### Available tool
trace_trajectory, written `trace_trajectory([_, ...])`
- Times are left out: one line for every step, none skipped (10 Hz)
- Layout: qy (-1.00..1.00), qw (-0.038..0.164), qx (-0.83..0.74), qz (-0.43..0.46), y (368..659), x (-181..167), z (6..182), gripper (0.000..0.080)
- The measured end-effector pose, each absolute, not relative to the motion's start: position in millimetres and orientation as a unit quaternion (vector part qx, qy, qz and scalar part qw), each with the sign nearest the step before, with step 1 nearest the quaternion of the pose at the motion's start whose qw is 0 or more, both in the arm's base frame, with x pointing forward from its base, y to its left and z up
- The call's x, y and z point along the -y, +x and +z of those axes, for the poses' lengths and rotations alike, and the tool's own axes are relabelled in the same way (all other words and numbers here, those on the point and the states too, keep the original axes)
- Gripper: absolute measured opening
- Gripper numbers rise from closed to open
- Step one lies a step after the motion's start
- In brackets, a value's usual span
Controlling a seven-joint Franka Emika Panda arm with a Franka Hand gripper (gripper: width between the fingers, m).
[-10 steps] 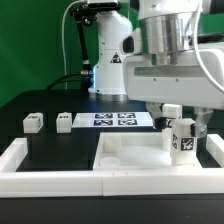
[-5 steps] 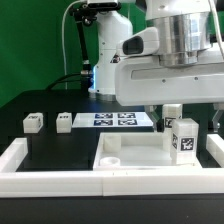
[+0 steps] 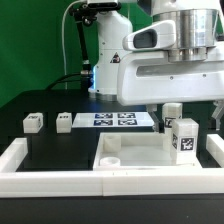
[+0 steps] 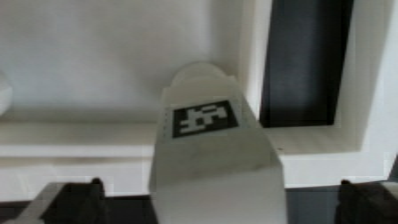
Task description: Assemble square table
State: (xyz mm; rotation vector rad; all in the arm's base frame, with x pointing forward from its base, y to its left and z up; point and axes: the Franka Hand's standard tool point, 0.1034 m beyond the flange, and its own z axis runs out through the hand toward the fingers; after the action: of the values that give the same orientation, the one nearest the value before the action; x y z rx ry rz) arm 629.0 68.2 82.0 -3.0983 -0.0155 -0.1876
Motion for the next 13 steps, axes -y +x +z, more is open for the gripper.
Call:
trace_trajectory([-0.998, 0.019, 0.005, -0.063, 630.7, -63.5, 82.8, 0.0649])
trace_trajectory([-0.998, 0.021, 0.003, -0.063, 630.7, -63.8, 82.8, 0.0649])
trace_trajectory([-0.998, 0.02, 0.003, -0.063, 630.7, -64.0, 82.6, 0.0649])
trace_trajectory([-0.998, 0.02, 0.003, -0.063, 630.7, -63.9, 82.6, 0.0548])
trace_trajectory([-0.998, 0.02, 0.003, -0.063, 630.7, -63.9, 82.6, 0.0369])
trace_trajectory([-0.998, 0.02, 0.003, -0.063, 630.7, -64.0, 82.7, 0.0369])
trace_trajectory([-0.998, 0.02, 0.003, -0.063, 630.7, -63.9, 82.5, 0.0291])
trace_trajectory([-0.998, 0.02, 0.003, -0.063, 630.7, -64.0, 82.5, 0.0291])
trace_trajectory([-0.998, 0.021, -0.005, -0.063, 630.6, -64.1, 82.5, 0.0291])
trace_trajectory([-0.998, 0.021, -0.007, -0.063, 630.6, -64.1, 82.5, 0.0291])
trace_trajectory([-0.997, 0.023, -0.028, -0.063, 630.5, -64.4, 82.4, 0.0291])
trace_trajectory([-0.994, 0.028, -0.081, -0.062, 630.6, -65.4, 82.3, 0.0291])
trace_trajectory([-0.988, 0.033, -0.134, -0.066, 631.1, -66.7, 82.2, 0.0291])
